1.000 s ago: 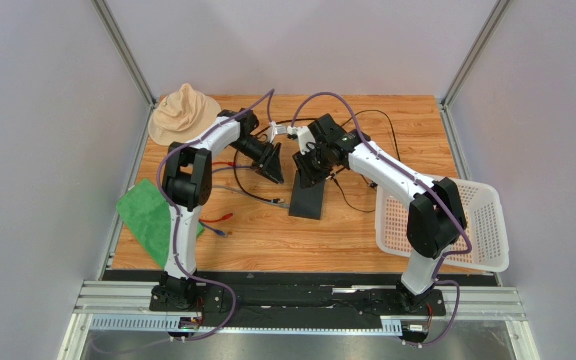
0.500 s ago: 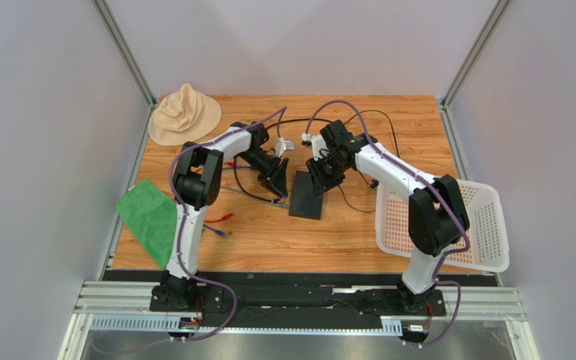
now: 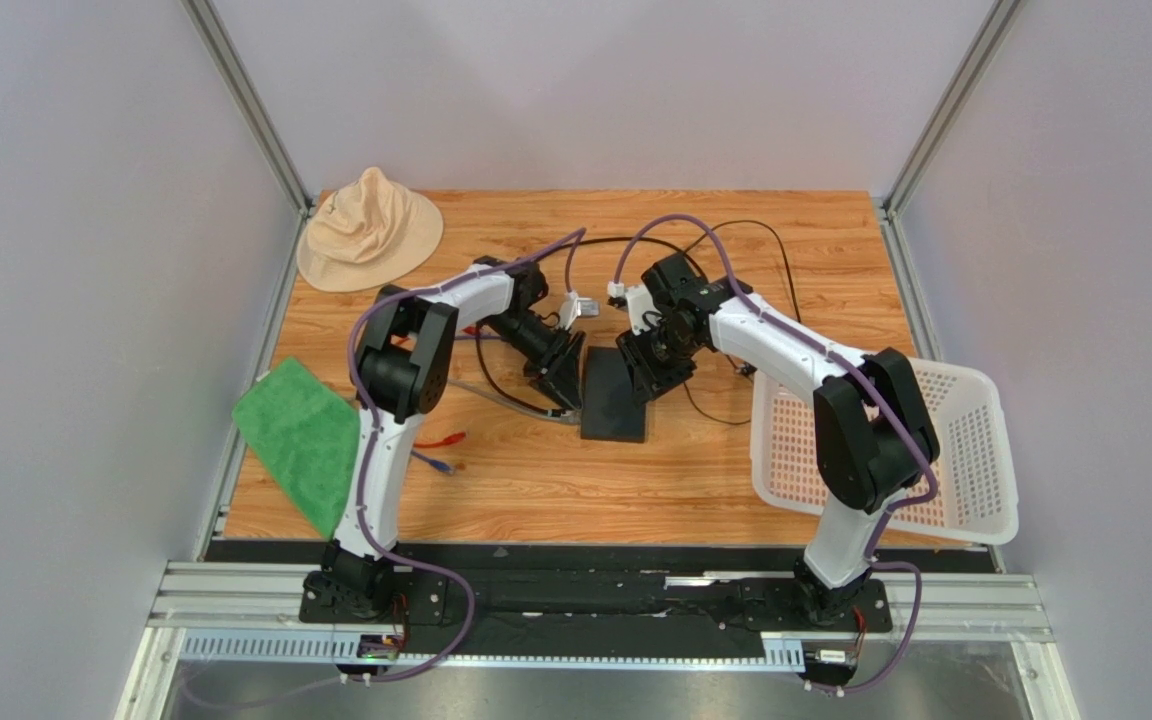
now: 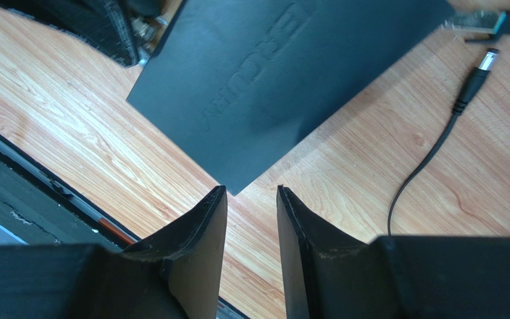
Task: Pull the plug from the switch port
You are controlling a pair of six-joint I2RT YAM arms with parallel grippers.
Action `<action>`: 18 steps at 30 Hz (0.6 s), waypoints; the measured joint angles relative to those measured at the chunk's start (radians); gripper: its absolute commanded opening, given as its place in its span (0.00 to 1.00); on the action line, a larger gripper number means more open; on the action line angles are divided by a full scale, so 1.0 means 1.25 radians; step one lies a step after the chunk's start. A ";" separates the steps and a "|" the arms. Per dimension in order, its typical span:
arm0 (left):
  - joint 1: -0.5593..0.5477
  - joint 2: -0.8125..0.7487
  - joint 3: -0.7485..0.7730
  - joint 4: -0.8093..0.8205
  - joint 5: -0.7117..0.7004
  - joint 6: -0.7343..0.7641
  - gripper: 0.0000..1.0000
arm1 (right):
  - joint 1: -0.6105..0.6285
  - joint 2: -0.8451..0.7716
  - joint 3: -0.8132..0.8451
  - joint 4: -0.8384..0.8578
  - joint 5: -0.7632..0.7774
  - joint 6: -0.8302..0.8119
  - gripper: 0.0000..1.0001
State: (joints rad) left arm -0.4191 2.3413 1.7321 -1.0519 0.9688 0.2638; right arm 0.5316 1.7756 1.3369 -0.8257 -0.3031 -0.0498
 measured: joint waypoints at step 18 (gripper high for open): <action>0.073 -0.194 -0.193 0.059 -0.103 0.015 0.53 | 0.000 0.000 -0.034 0.000 0.027 -0.012 0.39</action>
State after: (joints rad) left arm -0.3275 2.0987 1.4914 -0.9787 0.8402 0.2821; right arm 0.5316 1.7752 1.2945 -0.8253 -0.2699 -0.0650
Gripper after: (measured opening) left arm 0.518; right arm 0.396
